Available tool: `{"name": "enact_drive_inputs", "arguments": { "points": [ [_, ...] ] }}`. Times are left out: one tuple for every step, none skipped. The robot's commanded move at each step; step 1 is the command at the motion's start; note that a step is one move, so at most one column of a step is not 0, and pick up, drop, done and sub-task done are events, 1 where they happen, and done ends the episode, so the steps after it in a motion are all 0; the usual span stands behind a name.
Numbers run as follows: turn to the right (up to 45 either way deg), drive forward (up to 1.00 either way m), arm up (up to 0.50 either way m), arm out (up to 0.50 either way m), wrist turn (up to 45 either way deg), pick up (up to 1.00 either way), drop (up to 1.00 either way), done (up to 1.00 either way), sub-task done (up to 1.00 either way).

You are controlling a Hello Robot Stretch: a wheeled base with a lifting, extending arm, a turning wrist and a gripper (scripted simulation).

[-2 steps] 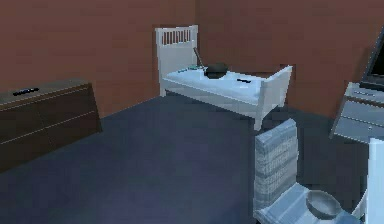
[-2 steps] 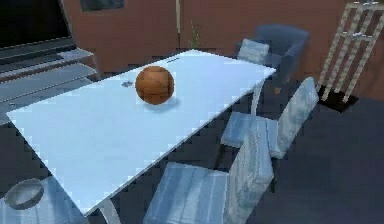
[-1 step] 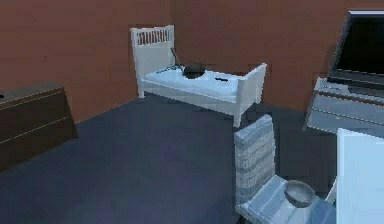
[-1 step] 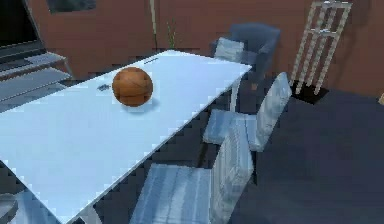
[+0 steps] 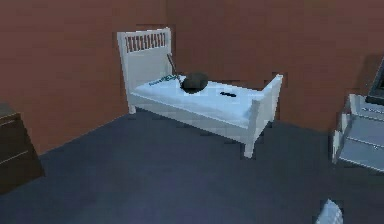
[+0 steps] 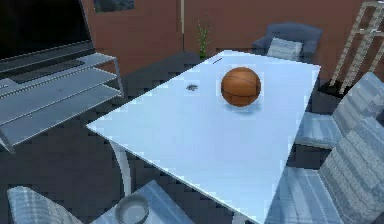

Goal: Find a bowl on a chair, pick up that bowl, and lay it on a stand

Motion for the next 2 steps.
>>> {"name": "enact_drive_inputs", "arguments": {
  "points": [
    [-18.0,0.00,0.00,0.00,0.0,0.00,0.00,0.00,0.00],
    [0.0,0.00,0.50,0.00,0.0,0.00,0.00,0.00,0.00]
  ]
}}
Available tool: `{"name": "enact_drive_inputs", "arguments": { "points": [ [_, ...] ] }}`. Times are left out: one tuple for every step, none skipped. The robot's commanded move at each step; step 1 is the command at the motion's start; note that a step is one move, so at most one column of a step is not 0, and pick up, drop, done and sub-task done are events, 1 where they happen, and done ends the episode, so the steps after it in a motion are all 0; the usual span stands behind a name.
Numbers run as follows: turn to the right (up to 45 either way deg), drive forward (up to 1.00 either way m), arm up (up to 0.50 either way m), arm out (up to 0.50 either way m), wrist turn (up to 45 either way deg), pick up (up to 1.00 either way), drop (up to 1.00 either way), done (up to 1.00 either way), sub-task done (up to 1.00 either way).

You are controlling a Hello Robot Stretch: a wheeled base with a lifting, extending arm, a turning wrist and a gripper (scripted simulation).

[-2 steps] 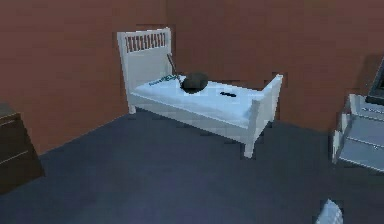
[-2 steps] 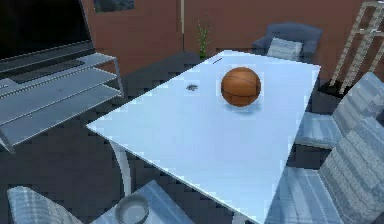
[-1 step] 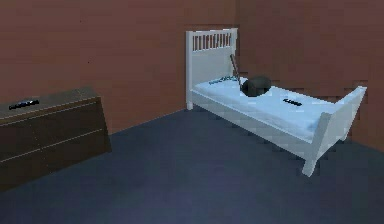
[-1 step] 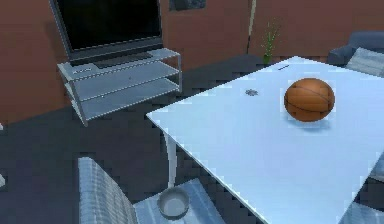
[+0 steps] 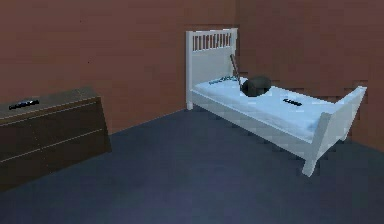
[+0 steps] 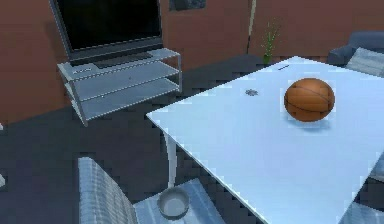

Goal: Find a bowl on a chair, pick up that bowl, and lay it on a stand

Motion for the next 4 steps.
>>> {"name": "enact_drive_inputs", "arguments": {
  "points": [
    [0.0,0.00,0.08,0.00,0.0,0.00,0.00,0.00,0.00],
    [0.0,0.00,0.00,0.24,0.0,0.00,0.00,0.00,0.00],
    [0.0,0.00,0.00,0.00,45.0,0.00,0.00,0.00,0.00],
    [0.0,0.00,0.00,0.00,45.0,0.00,0.00,0.00,0.00]
  ]
}}
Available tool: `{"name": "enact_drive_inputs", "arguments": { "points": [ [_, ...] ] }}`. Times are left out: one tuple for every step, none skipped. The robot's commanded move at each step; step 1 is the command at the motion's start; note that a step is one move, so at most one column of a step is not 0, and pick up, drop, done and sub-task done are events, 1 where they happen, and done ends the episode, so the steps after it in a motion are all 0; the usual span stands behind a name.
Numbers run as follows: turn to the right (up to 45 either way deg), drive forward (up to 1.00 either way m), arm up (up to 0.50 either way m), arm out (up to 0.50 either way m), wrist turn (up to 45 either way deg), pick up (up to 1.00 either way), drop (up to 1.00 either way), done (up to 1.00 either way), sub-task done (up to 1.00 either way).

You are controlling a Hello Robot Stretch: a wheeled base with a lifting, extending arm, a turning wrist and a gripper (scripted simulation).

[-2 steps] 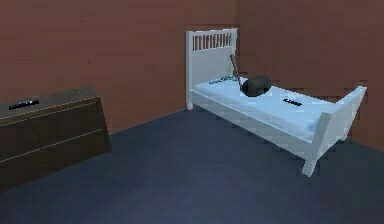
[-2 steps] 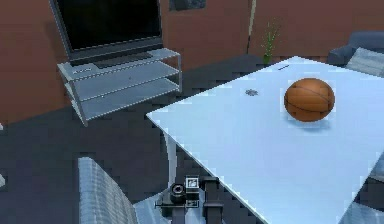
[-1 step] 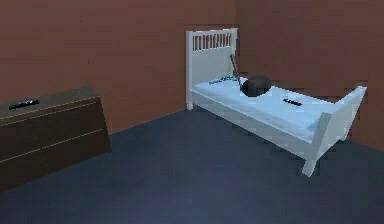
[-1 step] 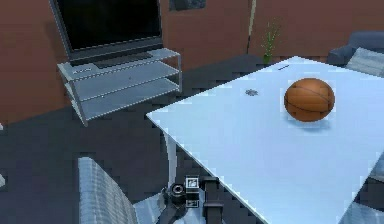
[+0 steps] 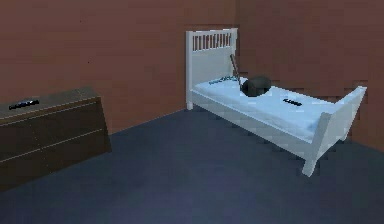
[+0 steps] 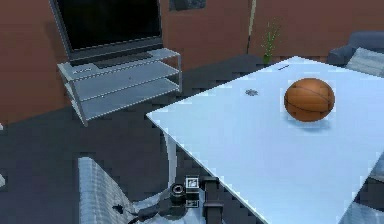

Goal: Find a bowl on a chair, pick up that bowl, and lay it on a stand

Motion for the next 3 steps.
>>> {"name": "enact_drive_inputs", "arguments": {
  "points": [
    [0.0,0.00,0.00,0.00,45.0,0.00,0.00,0.00,0.00],
    [0.0,0.00,0.00,0.00,30.0,0.00,0.00,0.00,0.00],
    [0.0,0.00,-0.30,0.00,0.0,0.00,0.00,0.00,0.00]
  ]
}}
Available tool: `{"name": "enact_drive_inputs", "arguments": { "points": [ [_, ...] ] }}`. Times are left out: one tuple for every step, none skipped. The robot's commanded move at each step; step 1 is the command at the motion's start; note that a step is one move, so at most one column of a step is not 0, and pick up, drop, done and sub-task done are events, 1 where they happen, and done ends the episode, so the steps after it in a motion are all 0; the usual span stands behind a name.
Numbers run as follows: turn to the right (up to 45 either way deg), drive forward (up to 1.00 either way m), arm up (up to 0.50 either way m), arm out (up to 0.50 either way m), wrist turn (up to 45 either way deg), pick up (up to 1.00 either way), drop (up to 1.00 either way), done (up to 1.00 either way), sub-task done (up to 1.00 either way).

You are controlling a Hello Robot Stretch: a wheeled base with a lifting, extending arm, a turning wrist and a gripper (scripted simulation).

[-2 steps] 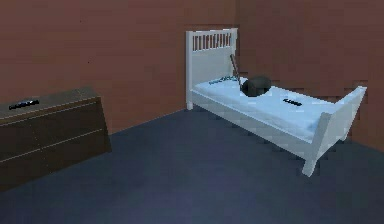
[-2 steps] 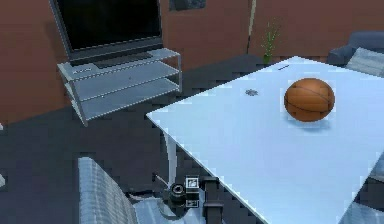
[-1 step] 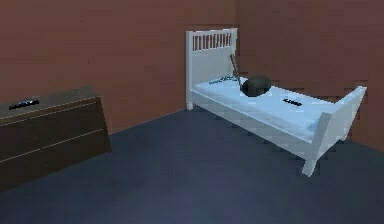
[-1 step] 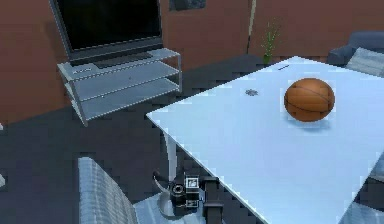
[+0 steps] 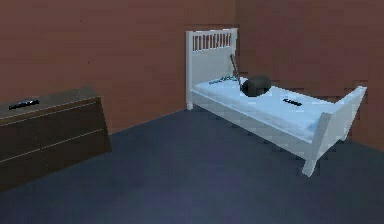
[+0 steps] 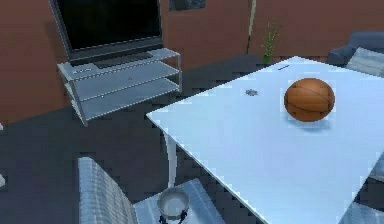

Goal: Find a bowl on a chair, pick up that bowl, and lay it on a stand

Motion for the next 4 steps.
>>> {"name": "enact_drive_inputs", "arguments": {
  "points": [
    [0.0,0.00,0.00,0.00,0.0,1.00,0.00,0.00,0.00],
    [0.0,0.00,0.10,0.00,0.0,0.00,0.00,0.00,0.00],
    [0.0,0.00,0.50,0.00,0.0,0.00,0.00,0.00,0.00],
    [0.0,0.00,0.00,0.00,-45.0,0.00,0.00,0.00,0.00]
  ]
}}
